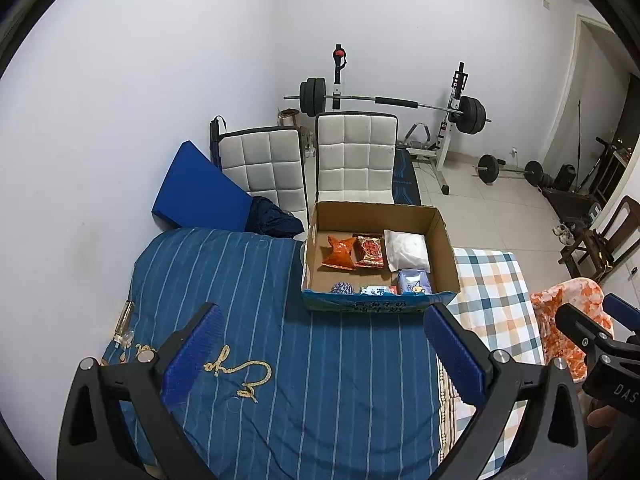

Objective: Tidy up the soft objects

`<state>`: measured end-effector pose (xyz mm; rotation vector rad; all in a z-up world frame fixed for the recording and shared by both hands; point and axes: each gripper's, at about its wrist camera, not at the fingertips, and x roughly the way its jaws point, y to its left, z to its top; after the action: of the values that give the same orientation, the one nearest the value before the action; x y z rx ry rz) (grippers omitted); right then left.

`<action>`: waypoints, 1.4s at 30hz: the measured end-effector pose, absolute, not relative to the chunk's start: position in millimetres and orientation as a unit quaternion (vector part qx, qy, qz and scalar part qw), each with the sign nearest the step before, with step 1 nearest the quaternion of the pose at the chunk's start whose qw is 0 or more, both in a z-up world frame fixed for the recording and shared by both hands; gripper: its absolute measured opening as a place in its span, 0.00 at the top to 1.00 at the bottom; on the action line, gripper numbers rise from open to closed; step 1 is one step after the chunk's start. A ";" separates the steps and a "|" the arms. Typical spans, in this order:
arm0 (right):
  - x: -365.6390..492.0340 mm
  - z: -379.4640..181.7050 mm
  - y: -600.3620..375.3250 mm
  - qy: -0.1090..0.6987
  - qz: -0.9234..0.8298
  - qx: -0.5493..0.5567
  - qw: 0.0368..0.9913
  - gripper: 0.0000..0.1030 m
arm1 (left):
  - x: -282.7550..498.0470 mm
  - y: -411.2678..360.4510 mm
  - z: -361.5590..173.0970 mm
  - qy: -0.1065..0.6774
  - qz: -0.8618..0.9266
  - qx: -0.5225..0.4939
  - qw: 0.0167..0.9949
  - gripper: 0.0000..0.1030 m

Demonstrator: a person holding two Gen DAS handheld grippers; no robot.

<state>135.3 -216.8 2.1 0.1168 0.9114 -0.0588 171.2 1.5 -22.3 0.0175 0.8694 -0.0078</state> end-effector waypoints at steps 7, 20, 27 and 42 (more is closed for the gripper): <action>134.9 0.9 -213.3 0.437 -0.027 0.049 0.898 0.00 | 170.1 -0.3 -25.4 0.416 0.005 0.016 0.909 0.00; 131.6 5.9 -211.5 0.431 -0.028 0.044 0.901 0.00 | 167.0 -0.7 -27.1 0.420 0.003 0.018 0.908 0.00; 130.8 8.4 -211.8 0.431 -0.029 0.042 0.901 0.00 | 166.4 -1.7 -27.1 0.418 0.002 0.018 0.908 0.00; 128.9 12.1 -213.9 0.429 -0.030 0.040 0.902 0.00 | 163.9 -2.8 -25.0 0.418 0.002 0.018 0.908 0.00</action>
<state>128.9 -213.9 12.1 0.0818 0.8864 -0.0625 163.9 -2.8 -25.0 0.0373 0.8617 0.0040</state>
